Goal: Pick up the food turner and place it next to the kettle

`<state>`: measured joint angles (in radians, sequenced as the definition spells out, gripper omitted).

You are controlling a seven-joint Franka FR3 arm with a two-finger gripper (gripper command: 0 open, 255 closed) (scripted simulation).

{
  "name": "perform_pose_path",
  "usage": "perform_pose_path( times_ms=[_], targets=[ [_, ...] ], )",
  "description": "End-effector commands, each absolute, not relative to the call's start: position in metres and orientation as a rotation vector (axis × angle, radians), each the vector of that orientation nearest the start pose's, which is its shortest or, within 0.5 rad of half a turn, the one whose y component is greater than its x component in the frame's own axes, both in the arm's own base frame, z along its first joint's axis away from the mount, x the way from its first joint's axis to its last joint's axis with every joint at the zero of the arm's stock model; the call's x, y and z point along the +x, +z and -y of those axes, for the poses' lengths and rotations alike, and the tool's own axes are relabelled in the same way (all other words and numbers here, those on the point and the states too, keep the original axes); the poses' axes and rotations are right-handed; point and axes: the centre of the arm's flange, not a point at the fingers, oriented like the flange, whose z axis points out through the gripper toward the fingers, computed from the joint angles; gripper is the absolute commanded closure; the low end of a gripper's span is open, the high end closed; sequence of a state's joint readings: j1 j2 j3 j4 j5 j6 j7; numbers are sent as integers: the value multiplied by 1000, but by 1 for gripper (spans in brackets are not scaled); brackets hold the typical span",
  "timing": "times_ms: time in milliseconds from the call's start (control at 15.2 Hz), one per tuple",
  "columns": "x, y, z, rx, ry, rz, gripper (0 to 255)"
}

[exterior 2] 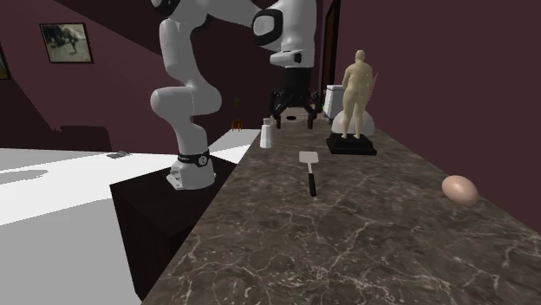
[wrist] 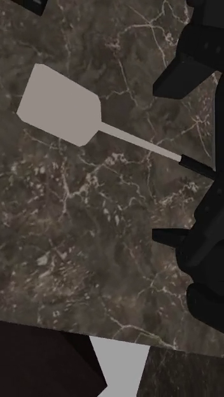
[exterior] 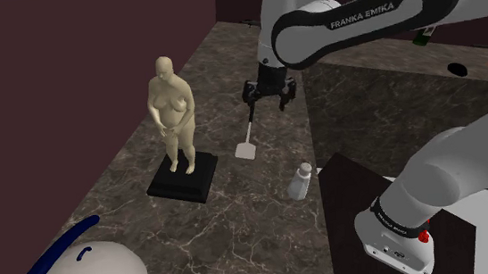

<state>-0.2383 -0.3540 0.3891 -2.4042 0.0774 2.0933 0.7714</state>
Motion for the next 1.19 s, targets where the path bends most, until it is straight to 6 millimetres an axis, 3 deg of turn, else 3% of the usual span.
perform_pose_path(
  times_ms=[0, 330, 792, 1122],
  targets=[
    [454, 419, -79, -2942, -82, -1213, 0],
    [494, 378, -74, -2791, -93, -1507, 0],
    [495, 338, -72, -2791, -93, -1507, 0],
    [495, 338, -72, -2791, -93, -1507, 0]
  ],
)
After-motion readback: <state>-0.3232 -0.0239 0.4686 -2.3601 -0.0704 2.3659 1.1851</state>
